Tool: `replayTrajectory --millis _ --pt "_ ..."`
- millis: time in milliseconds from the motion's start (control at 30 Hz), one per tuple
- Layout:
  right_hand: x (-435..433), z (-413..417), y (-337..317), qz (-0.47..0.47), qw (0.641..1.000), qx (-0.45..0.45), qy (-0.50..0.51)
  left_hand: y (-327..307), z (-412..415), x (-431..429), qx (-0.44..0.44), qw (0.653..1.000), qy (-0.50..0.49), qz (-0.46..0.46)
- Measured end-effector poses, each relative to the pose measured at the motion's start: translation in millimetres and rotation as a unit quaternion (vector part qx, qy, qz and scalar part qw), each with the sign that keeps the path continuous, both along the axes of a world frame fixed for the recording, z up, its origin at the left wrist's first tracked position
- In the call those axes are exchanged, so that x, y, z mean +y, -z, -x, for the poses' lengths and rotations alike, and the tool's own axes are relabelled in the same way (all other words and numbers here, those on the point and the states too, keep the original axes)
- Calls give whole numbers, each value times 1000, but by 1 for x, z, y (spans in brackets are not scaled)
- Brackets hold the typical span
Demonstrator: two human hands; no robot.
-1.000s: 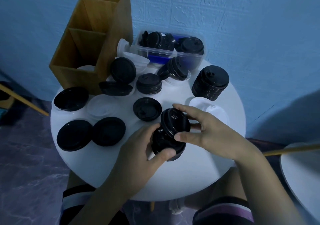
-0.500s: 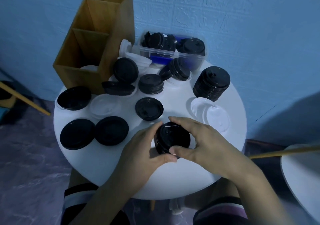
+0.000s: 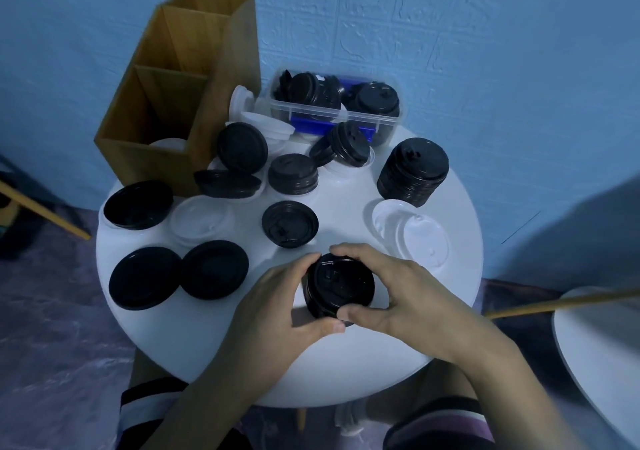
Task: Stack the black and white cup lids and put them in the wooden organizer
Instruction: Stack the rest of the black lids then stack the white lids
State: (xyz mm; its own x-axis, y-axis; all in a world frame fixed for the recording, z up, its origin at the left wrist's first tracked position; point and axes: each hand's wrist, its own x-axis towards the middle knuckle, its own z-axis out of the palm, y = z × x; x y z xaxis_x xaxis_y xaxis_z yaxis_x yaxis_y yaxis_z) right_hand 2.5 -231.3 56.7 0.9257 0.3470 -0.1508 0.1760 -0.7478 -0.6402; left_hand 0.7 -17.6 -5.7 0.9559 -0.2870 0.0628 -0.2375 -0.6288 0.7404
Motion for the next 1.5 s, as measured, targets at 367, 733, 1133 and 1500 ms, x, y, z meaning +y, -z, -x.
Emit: replayTrajectory --millis 367,733,1133,1500 --pt "-7 -5 4 59 998 7 3 1 -1 2 -5 1000 0 -4" --pt "-12 -12 7 -27 999 47 -5 0 -4 2 -8 1000 14 -2" --pt "-7 2 33 -106 993 6 46 -2 -3 10 -14 999 50 -14" --pt "-8 -20 19 -170 984 60 -6 -5 8 17 -26 999 23 2"
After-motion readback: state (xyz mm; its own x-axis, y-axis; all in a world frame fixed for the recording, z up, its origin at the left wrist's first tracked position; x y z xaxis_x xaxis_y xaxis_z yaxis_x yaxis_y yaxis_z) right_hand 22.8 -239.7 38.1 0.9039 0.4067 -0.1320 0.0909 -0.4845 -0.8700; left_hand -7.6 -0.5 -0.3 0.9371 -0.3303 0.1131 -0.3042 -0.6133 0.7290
